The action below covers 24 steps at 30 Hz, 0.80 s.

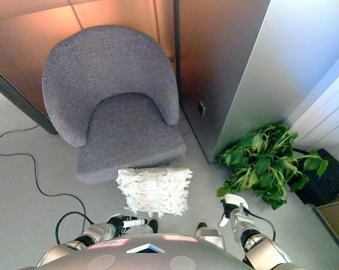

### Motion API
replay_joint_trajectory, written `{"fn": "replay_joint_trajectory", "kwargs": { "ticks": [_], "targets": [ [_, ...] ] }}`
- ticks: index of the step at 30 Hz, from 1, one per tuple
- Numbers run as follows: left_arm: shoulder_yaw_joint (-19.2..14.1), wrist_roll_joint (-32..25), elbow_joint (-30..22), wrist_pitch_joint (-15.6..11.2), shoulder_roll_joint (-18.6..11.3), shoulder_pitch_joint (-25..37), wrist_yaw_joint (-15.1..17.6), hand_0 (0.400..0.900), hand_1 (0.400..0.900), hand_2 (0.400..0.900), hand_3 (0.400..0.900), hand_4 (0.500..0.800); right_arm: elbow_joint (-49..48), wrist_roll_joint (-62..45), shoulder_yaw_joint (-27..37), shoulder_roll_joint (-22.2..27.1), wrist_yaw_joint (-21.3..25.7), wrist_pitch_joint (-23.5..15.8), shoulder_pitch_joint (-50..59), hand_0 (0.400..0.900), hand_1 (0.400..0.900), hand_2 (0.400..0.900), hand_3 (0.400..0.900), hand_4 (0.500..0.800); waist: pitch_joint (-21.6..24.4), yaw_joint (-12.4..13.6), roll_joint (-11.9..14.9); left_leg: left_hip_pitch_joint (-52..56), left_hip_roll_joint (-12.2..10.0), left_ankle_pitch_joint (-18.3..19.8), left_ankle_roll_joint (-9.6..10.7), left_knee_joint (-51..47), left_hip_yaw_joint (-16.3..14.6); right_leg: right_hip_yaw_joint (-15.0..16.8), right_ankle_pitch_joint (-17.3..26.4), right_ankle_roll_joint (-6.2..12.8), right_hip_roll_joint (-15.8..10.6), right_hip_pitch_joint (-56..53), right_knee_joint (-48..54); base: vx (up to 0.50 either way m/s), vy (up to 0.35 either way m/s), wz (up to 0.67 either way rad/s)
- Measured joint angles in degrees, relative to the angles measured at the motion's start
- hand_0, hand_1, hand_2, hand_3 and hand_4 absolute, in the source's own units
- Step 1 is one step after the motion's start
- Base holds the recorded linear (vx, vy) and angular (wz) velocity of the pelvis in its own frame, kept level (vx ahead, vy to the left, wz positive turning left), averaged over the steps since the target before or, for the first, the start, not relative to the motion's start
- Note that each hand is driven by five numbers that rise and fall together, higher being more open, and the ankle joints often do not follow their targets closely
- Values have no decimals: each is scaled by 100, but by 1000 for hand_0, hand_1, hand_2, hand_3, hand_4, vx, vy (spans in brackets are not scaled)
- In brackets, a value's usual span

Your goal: Pick up the pillow and put it on the sofa.

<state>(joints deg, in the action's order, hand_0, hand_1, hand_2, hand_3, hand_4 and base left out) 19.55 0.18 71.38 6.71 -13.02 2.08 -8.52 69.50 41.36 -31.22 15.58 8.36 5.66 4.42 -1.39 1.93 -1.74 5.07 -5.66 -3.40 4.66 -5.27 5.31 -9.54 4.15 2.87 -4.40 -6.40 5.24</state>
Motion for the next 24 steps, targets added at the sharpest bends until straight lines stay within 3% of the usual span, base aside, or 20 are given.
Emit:
{"fn": "replay_joint_trajectory", "kwargs": {
  "ticks": [17, 24],
  "targets": [
    [53, -11, -124, 8, 18, 7, 20, 900, 900, 900, 900, 800, 3, -398, 8, 16, 173, 14, 35, 900, 900, 900, 900, 800, -128, 22, -103, -40, 3, 1, 2, 0, 60, -60, -16, 14, 1, 8, 0, 18, -15, 5],
    [140, -498, -162, -69, 35, 234, 155, 900, 900, 900, 900, 800, -94, -918, 8, 158, 311, 109, 461, 900, 900, 900, 900, 800, -505, 55, -172, -576, 55, -122, 91, 167, 291, -250, -1, 27, -4, 452, -93, -130, 17, 15]
  ]
}}
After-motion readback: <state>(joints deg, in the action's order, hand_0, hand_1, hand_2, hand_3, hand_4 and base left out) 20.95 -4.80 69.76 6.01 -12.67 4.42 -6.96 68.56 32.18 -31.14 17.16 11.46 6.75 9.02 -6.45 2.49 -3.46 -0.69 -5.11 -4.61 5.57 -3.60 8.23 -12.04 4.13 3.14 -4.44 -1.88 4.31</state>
